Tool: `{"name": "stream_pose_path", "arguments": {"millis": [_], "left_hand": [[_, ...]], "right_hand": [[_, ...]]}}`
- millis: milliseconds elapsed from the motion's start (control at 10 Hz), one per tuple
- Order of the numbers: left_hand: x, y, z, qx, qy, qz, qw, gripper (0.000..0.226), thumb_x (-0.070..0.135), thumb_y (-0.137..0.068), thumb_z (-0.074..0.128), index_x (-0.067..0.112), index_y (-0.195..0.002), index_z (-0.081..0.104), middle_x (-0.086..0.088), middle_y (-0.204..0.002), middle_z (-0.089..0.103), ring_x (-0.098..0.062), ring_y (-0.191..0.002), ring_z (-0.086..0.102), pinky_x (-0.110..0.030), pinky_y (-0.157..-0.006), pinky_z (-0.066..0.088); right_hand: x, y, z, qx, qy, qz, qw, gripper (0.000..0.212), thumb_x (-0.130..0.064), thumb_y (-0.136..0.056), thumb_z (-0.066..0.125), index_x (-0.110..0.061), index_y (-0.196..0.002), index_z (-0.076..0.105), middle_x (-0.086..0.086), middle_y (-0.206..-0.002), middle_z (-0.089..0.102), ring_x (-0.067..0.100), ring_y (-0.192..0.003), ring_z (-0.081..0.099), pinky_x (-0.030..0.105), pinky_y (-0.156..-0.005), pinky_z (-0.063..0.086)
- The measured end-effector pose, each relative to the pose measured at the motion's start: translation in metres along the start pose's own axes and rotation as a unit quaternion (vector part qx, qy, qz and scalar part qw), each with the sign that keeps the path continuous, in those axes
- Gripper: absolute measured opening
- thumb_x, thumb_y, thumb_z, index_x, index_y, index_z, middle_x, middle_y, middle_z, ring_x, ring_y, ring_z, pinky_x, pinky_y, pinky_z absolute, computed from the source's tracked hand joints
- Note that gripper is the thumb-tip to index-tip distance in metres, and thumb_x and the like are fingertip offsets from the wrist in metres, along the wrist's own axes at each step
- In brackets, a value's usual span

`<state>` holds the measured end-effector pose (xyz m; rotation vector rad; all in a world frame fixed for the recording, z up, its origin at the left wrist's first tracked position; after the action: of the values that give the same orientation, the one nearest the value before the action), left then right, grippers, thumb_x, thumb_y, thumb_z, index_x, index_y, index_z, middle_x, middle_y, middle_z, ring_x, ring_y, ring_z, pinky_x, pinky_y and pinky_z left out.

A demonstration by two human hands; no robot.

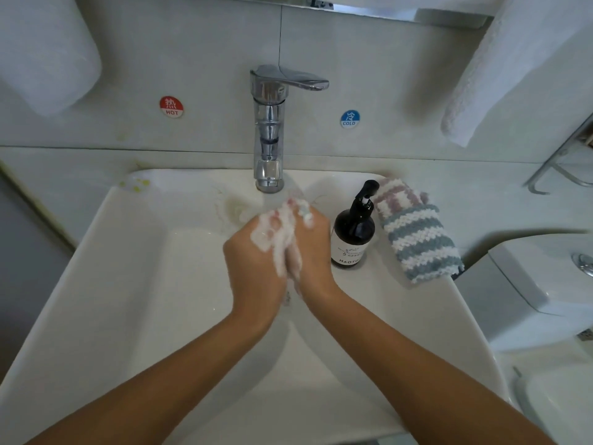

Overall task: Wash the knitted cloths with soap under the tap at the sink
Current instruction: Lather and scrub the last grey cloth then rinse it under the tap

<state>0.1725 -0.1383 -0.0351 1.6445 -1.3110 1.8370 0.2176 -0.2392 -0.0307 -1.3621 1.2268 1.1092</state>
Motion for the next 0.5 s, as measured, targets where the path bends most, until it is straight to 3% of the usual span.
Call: {"name": "stream_pose_path", "arguments": {"millis": [100, 200, 300, 400, 500], "left_hand": [[0.001, 0.014, 0.012, -0.007, 0.048, -0.048, 0.998, 0.03, 0.007, -0.092, 0.055, 0.023, -0.067, 0.054, 0.01, -0.063, 0.053, 0.004, -0.057, 0.055, -0.016, -0.057, 0.042], [-0.005, -0.009, 0.005, 0.025, 0.094, -0.122, 0.988, 0.042, -0.006, -0.093, 0.051, 0.033, -0.077, 0.051, 0.013, -0.075, 0.055, 0.005, -0.065, 0.055, -0.016, -0.065, 0.045], [-0.011, -0.013, -0.008, 0.052, 0.114, -0.136, 0.983, 0.037, 0.0, -0.098, 0.045, 0.031, -0.079, 0.052, 0.013, -0.077, 0.057, 0.0, -0.07, 0.055, -0.022, -0.071, 0.047], [-0.001, 0.005, -0.001, 0.026, 0.087, -0.086, 0.992, 0.027, 0.015, -0.091, 0.054, 0.025, -0.066, 0.05, 0.014, -0.06, 0.053, -0.006, -0.061, 0.05, -0.027, -0.061, 0.045], [0.009, 0.012, 0.007, 0.021, 0.091, -0.061, 0.994, 0.034, 0.016, -0.093, 0.059, 0.005, -0.063, 0.049, 0.007, -0.056, 0.05, -0.007, -0.056, 0.048, -0.024, -0.057, 0.042]], "right_hand": [[0.008, -0.001, -0.004, -0.001, 0.003, 0.012, 1.0, 0.027, -0.019, -0.102, 0.045, 0.002, -0.104, 0.062, 0.002, -0.085, 0.06, 0.024, -0.088, 0.058, 0.042, -0.09, 0.049], [-0.001, 0.013, 0.002, -0.017, 0.037, -0.043, 0.998, 0.018, -0.014, -0.102, 0.046, -0.016, -0.089, 0.059, -0.013, -0.071, 0.054, 0.008, -0.076, 0.057, 0.028, -0.076, 0.049], [-0.009, 0.019, 0.01, -0.026, 0.012, -0.061, 0.998, 0.027, -0.019, -0.1, 0.051, -0.027, -0.075, 0.056, -0.017, -0.065, 0.057, -0.009, -0.059, 0.058, 0.01, -0.061, 0.048], [0.001, 0.003, 0.0, 0.026, -0.023, -0.023, 0.999, 0.031, -0.015, -0.099, 0.052, -0.028, -0.072, 0.052, -0.011, -0.067, 0.057, -0.002, -0.062, 0.055, 0.022, -0.066, 0.048], [0.009, -0.003, -0.01, 0.064, -0.051, 0.002, 0.997, 0.025, -0.012, -0.099, 0.051, -0.029, -0.081, 0.047, -0.01, -0.072, 0.057, -0.001, -0.062, 0.056, 0.019, -0.063, 0.046]]}}
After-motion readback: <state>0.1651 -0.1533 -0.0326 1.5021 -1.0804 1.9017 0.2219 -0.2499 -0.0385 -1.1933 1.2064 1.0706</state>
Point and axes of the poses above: each hand's wrist, its own y-axis away from the middle knuckle, its own z-axis out of the palm, x = y × z, the point moved 8 cm from there along -y, towards the middle knuckle
